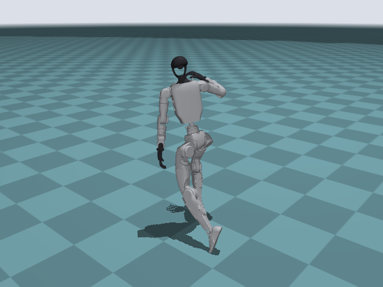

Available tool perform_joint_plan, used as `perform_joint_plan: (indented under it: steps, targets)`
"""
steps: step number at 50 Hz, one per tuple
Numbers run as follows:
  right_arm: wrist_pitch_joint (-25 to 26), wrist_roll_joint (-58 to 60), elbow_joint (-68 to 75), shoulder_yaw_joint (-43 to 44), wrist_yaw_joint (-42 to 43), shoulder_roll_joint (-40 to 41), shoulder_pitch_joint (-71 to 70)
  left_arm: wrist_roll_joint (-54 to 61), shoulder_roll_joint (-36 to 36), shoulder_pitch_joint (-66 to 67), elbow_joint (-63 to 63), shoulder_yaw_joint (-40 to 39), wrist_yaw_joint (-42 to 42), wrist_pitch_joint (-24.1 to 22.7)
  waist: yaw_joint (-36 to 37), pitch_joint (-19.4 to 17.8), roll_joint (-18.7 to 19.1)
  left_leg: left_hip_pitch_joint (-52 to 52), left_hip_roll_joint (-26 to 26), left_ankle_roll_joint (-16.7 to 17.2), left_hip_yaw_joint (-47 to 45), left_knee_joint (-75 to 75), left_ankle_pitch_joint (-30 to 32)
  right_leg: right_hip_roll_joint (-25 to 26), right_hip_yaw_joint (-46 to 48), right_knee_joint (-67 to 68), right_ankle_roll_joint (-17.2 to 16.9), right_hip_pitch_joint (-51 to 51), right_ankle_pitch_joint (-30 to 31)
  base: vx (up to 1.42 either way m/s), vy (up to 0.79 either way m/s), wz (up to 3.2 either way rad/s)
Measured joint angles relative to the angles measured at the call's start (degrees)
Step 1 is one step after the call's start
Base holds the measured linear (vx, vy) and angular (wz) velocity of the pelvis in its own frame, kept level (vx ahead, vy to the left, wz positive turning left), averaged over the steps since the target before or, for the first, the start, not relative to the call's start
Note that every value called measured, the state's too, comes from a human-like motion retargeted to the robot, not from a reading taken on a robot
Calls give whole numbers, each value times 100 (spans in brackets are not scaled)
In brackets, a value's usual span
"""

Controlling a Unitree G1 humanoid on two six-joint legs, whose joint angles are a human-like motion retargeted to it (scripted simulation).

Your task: Kungfu

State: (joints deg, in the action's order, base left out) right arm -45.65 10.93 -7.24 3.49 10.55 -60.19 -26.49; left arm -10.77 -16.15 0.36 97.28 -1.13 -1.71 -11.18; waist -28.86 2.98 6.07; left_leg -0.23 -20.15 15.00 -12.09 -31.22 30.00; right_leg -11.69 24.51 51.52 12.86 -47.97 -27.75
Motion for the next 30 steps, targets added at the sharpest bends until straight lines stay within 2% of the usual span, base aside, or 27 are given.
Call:
perform_joint_plan:
  steps: [1,2,5,7,10,13,17,20,23,25,26,27,28,30]
  targets:
    - [-86,286,287,-342,47,-67,-289,-120,-75,-371,3,119,187,27,212,7,-298,-128,849,0,577,-382,-319,238,-586,-198,-146,269,-13,55,-43,-384]
    - [-150,536,552,-648,95,-112,-568,-297,-139,-707,-24,176,333,71,383,-5,-546,-322,1430,0,935,-876,-690,442,-1056,-357,-263,528,-31,53,-28,-295]
    - [-214,936,1084,-1308,243,-186,-1387,-1346,-237,-1546,-602,-133,310,372,484,-75,-937,-1535,1404,0,839,-2862,-2081,760,-1573,-643,-379,1268,-112,52,-45,-161]
    - [-265,1153,1201,-1593,321,-187,-1950,-1750,-228,-2165,-1324,-201,115,321,393,-21,-980,-2386,1334,0,1395,-3426,-2995,1127,-1535,-1038,-230,1805,-104,59,-93,-116]
    - [-180,1326,1078,-1982,418,-160,-2777,-1815,-196,-3257,-2262,-168,323,142,663,17,-831,-3476,719,-166,1921,-3370,-3904,2281,-1644,-2099,183,2738,254,57,-91,-225]
    - [-51,1560,709,-2394,570,-210,-3812,-1108,-360,-4414,-3280,260,317,286,963,62,-945,-4080,751,-699,1502,-2180,-4227,2568,-2415,-2583,214,3542,412,60,-29,-288]
    - [163,2271,339,-3157,864,-140,-5208,-338,-792,-5755,-4644,697,331,782,1046,89,-903,-3967,873,-1216,1481,624,-3981,2807,-3441,-2736,214,4501,333,85,-11,-269]
    - [395,2886,189,-3655,974,-86,-6035,-239,-1117,-6705,-5470,1132,491,1157,1076,45,-712,-3663,779,-1121,2095,2086,-4201,2767,-3756,-2566,214,5021,286,88,7,-264]
    - [738,3564,130,-3820,914,-108,-6420,-748,-1224,-7378,-6005,1399,342,1483,1373,24,-624,-2943,390,-1205,1147,2174,-4777,2478,-4221,-1749,214,5179,225,84,27,-331]
    - [969,3793,214,-3808,584,-173,-6443,-996,-1287,-7616,-6079,1552,395,1534,1204,-13,-395,-2510,-4,-1097,81,1974,-4209,2397,-4211,-1457,214,5387,249,75,27,-244]
    - [1542,3914,184,-3548,731,-164,-6248,-1181,-1293,-7692,-6069,1630,560,1452,879,-57,-31,-2773,-200,-869,687,1567,-3726,2527,-3804,-1635,214,5390,478,57,14,-178]
    - [1982,4066,156,-3323,941,-115,-6036,-1321,-1376,-7703,-6093,1733,712,1379,641,-46,274,-3072,-434,-680,1106,1087,-3410,2561,-3464,-1731,153,5319,670,45,2,-238]
    - [2156,4283,132,-3168,1279,15,-5792,-1371,-1613,-7584,-6184,1885,838,1325,574,78,458,-3442,-744,-570,1146,462,-3429,2401,-3258,-1661,-30,5098,789,38,10,-376]
    - [1990,4362,306,-3136,2084,222,-5544,-1620,-1972,-7285,-6453,2009,709,1238,897,49,214,-2390,-798,-595,-16,603,-3622,1459,-3180,-1142,-566,4721,681,8,33,-476]
